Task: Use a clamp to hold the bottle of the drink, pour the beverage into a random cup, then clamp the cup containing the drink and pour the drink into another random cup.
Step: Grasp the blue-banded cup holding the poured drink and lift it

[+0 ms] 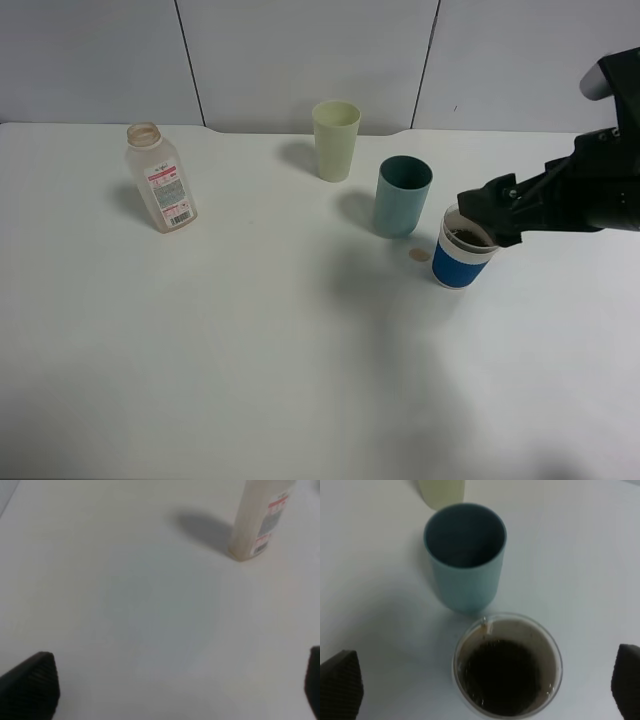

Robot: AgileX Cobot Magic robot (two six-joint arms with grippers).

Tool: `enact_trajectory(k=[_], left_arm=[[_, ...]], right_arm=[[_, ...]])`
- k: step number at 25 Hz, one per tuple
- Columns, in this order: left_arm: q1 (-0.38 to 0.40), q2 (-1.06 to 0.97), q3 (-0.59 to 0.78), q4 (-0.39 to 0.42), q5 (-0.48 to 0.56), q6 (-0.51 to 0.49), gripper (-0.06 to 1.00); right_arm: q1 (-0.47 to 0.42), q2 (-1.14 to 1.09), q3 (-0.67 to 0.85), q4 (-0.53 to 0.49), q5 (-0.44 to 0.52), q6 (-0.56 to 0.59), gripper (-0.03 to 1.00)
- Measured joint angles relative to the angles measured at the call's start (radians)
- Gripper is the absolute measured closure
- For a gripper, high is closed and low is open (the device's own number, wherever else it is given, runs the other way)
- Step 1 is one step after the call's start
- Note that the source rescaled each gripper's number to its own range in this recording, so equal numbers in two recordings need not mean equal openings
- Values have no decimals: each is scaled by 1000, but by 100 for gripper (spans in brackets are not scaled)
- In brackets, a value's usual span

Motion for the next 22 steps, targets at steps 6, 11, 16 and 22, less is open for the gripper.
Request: enact_trajectory(k=[6,11,16,22], left_arm=[[0,0,0,0,0,0,-6],[0,0,0,0,0,0,-6],[0,0,0,0,0,0,-6],[0,0,0,0,0,0,-6]], right_arm=[[0,0,74,-126,-39,197,-3],[0,0,149,-122,-103,227,-3],[0,0,222,-53,-148,232,-3],[-17,0,286,-21,-174,232,-3]])
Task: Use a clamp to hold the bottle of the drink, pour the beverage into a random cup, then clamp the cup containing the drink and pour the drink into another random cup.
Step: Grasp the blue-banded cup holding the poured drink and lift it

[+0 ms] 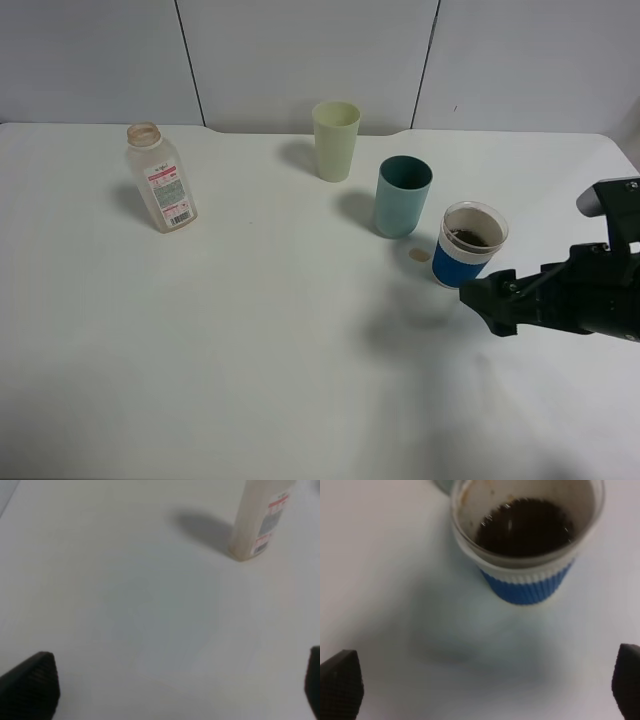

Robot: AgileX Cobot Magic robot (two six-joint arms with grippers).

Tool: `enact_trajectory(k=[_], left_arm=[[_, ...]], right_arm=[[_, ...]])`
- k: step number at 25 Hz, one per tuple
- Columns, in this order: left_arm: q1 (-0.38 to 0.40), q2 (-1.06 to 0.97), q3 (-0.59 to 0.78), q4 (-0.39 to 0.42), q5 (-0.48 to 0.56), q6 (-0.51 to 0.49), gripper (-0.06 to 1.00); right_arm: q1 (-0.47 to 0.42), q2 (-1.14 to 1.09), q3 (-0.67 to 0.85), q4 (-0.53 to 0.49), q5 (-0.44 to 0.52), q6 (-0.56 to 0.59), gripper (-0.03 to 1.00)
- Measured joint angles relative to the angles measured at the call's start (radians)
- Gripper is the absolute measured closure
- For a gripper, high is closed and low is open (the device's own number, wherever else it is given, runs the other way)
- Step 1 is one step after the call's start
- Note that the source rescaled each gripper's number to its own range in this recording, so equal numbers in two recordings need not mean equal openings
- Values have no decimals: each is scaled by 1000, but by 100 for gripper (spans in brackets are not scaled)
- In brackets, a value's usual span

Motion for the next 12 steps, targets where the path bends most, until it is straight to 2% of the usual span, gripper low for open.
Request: enact_trajectory(k=[6,12], left_arm=[[0,0,0,0,0,0,-6],[0,0,0,0,0,0,-6]], right_arm=[[-70,0,47,18,-33,0,-3],[-122,0,101,20,-148,-17,-3]])
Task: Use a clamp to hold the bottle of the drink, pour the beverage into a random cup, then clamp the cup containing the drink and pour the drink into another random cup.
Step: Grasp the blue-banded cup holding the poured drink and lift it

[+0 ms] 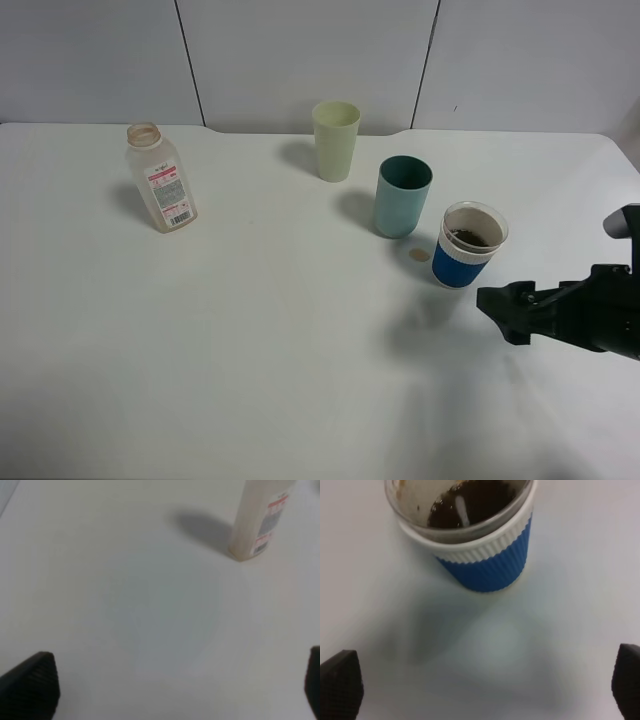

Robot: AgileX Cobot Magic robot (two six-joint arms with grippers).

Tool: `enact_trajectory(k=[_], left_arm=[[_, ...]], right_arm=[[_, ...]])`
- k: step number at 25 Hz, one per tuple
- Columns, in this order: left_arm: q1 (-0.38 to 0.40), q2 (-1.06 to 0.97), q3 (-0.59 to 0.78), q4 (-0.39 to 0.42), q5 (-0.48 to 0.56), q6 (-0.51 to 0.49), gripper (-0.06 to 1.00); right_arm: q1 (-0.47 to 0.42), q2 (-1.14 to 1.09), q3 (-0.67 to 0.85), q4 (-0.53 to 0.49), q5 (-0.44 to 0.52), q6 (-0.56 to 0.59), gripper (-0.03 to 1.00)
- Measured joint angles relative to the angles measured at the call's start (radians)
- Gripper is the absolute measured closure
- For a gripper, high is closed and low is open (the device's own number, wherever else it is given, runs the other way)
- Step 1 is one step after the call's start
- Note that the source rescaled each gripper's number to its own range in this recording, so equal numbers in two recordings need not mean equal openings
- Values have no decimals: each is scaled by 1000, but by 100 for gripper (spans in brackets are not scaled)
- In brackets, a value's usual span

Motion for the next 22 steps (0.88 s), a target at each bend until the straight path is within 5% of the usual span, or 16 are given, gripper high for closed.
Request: enact_trajectory(k=[5,19,22], left_arm=[[0,0,0,0,0,0,-6],[0,0,0,0,0,0,-6],[0,0,0,0,0,0,-6]], right_arm=[[-18,0,1,36,-61,-65,-3],[-18,0,1,711,-89,-681,-3],[-19,0,1,786,-89,-753,-3]])
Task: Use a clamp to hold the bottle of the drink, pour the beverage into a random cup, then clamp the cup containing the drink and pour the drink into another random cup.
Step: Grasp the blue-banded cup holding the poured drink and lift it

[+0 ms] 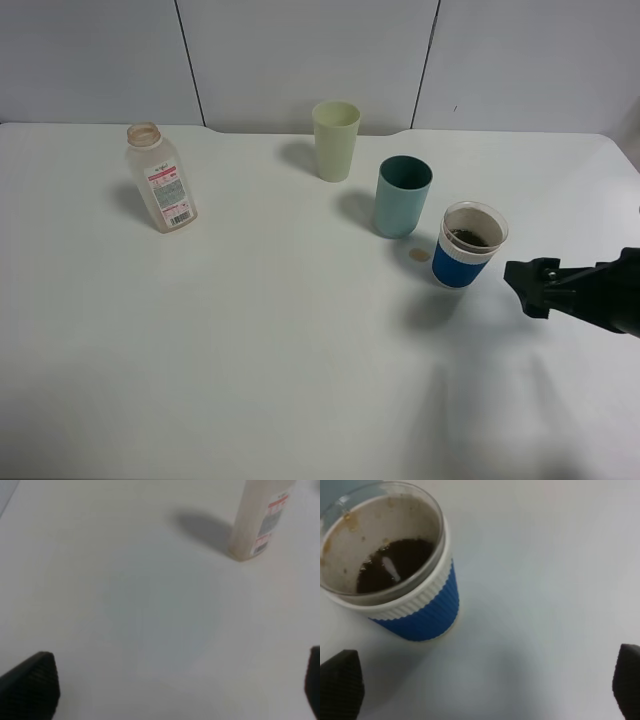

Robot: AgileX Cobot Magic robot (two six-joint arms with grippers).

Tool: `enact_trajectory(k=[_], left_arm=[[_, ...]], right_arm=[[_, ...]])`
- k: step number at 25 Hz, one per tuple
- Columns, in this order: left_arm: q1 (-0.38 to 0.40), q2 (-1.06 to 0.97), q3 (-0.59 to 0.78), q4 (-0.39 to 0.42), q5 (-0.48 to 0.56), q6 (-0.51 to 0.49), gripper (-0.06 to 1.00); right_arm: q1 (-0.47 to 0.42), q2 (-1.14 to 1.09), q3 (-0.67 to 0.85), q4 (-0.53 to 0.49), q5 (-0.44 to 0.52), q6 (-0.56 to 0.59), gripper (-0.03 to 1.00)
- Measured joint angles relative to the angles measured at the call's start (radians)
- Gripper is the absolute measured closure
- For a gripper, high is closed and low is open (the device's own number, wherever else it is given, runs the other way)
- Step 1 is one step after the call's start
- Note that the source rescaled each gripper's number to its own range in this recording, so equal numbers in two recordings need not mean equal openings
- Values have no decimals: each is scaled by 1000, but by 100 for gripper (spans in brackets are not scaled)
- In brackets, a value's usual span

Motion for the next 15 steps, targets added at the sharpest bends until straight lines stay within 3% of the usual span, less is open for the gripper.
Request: enact_trajectory(k=[7,15], left_arm=[[0,0,0,0,0,0,-6],[0,0,0,0,0,0,-6]], right_arm=[[0,0,0,-27,-4,-15,-3],[0,34,0,-321,-35,201,-3]])
